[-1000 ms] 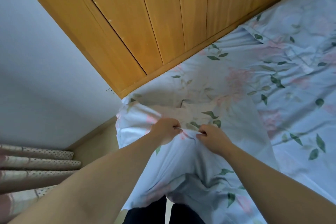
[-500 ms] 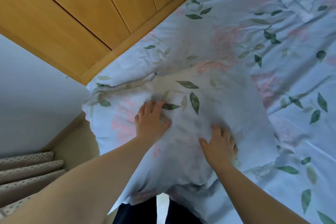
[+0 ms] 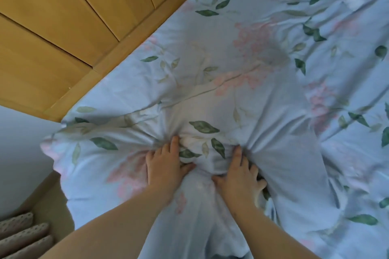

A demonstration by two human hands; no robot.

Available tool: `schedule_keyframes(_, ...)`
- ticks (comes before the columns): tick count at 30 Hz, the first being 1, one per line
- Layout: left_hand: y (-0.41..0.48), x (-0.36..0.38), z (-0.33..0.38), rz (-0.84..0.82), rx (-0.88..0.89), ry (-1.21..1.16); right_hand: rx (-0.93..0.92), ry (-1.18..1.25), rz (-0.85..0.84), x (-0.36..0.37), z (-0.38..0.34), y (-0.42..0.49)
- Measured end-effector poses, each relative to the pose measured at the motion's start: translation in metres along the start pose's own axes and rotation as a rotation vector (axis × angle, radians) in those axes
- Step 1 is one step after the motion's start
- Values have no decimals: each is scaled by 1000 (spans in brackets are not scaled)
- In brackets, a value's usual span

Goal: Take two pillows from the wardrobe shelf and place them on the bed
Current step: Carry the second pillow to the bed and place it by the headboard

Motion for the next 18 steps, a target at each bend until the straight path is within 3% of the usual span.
schedule_keyframes(3, 12, 2, 7, 170, 154, 19, -80, 48, 153, -1, -8, 14)
schedule_keyframes(6, 29, 2, 9, -21, 207, -39, -230, 49, 224, 1, -18, 16)
schedule_keyframes(9, 36, -10, 1, -81, 188, -105, -276, 55, 206, -12, -26, 11)
schedule_keyframes(12, 35, -38, -3, -61, 163, -209, -223, 151, 145, -30, -25, 8)
schedule_keyframes(18, 35, -105, -12, 25, 195, -428, -349, 255, 166, -95, -44, -8)
Point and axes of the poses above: each hand's wrist, its own y-axis towards the middle knuckle, its own x-axis out of the palm, z = x × y, the point moved 9 cm from there along y, towards the middle knuckle, and after that the axes turned 6 degrees about x, right-handed, at the moved point
